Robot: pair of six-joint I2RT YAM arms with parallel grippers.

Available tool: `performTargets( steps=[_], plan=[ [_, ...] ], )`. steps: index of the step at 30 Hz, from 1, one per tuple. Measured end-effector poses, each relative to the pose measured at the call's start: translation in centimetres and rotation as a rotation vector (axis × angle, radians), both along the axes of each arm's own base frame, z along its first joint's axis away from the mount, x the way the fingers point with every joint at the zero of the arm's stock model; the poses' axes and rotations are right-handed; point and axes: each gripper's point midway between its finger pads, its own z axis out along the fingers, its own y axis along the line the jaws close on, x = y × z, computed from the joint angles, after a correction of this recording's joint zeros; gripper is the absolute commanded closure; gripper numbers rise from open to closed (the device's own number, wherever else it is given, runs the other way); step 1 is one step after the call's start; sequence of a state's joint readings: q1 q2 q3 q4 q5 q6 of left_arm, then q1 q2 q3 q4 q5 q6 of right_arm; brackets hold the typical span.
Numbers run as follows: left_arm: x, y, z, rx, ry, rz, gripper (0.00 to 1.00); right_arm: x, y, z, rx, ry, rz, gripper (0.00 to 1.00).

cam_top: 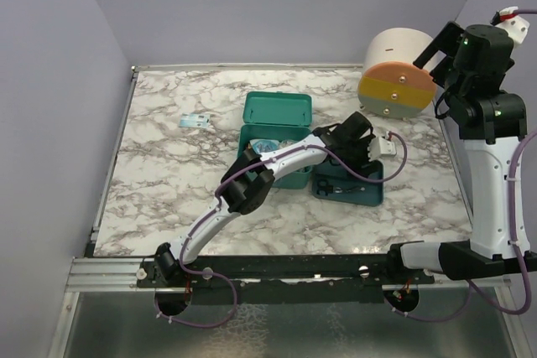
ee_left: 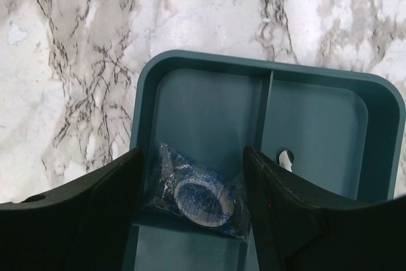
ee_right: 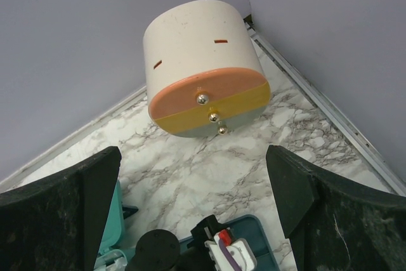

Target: Organize the medicine kit

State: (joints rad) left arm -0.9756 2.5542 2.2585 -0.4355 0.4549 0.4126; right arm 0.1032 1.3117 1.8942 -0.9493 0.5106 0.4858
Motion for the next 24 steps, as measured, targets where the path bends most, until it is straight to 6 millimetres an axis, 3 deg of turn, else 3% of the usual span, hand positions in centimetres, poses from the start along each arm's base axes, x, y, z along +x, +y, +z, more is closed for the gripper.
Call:
performTargets(
  steps=[5,17,24],
  plan=[
    [-0.6,0.9,0.8,0.012,0.004,-0.003,0.34,-0.1,0.0,-0.5,0.004,0.009,-0.002,0.0],
    [-0.3,0.9,7.3,-0.07,-0.058,0.009,0.34,0.1,0.3,-1.7,0.008,0.039,0.017,0.0],
    [0.9,3.4,11.2,-0.088,-0.077,0.092,0.34,2.4,1.0,-1.9,-0.006,0.062,0.051,0.0]
  ],
)
